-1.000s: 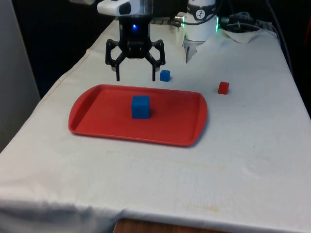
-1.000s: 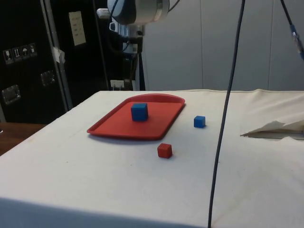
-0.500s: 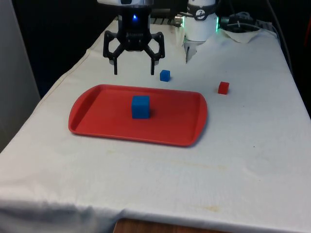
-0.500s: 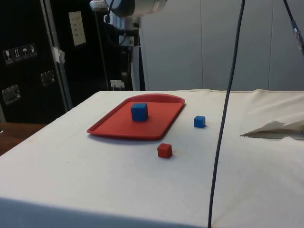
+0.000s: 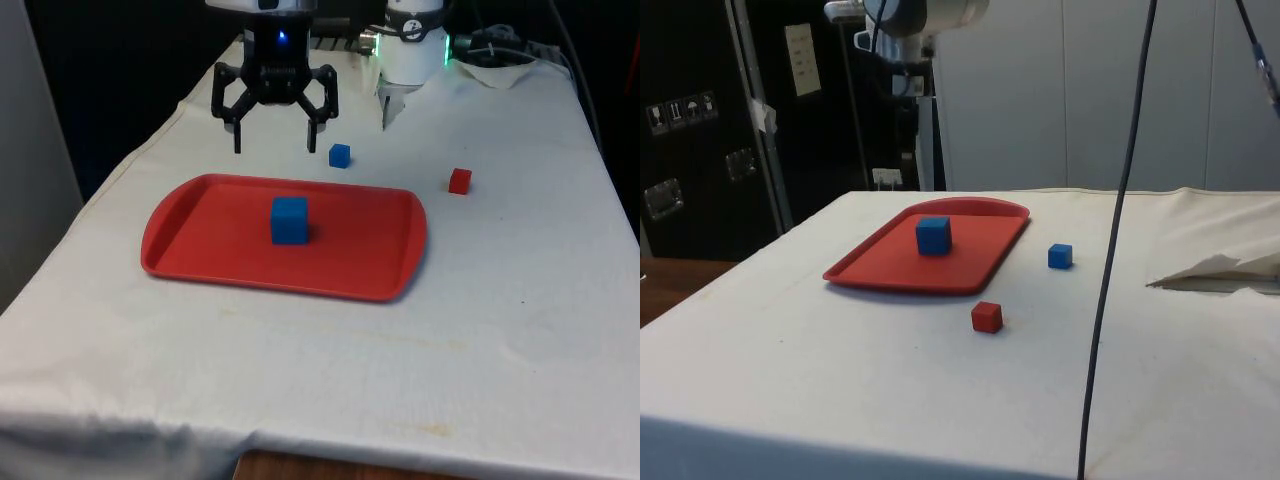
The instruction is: Pick up the largest block and place it onto the tray.
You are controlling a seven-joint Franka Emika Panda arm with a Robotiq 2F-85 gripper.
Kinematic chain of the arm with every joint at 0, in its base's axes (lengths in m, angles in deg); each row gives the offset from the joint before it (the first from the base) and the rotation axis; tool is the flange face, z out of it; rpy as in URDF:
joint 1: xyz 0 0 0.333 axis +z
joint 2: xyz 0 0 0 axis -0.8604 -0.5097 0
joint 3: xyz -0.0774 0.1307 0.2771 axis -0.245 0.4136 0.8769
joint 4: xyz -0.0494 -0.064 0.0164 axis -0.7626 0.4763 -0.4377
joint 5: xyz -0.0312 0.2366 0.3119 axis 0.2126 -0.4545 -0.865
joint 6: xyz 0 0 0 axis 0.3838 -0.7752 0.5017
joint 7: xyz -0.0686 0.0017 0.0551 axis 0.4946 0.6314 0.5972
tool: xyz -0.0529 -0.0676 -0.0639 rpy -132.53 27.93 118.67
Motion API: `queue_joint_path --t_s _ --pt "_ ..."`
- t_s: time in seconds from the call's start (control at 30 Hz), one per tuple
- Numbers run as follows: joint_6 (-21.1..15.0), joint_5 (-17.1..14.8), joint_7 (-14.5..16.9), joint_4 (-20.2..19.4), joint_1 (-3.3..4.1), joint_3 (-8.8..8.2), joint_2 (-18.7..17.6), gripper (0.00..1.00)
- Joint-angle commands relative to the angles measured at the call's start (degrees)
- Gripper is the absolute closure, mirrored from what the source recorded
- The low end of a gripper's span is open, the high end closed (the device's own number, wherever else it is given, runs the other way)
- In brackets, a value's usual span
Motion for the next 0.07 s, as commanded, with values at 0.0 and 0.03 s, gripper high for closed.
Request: queue_joint_path --t_s 0.0,0.03 --pt "-0.2 0.7 0.1 -0.3 0.34 -0.34 0.2 0.00" --pt "0.0 0.0 0.3 -0.1 0.00 0.00 0.0 0.00"
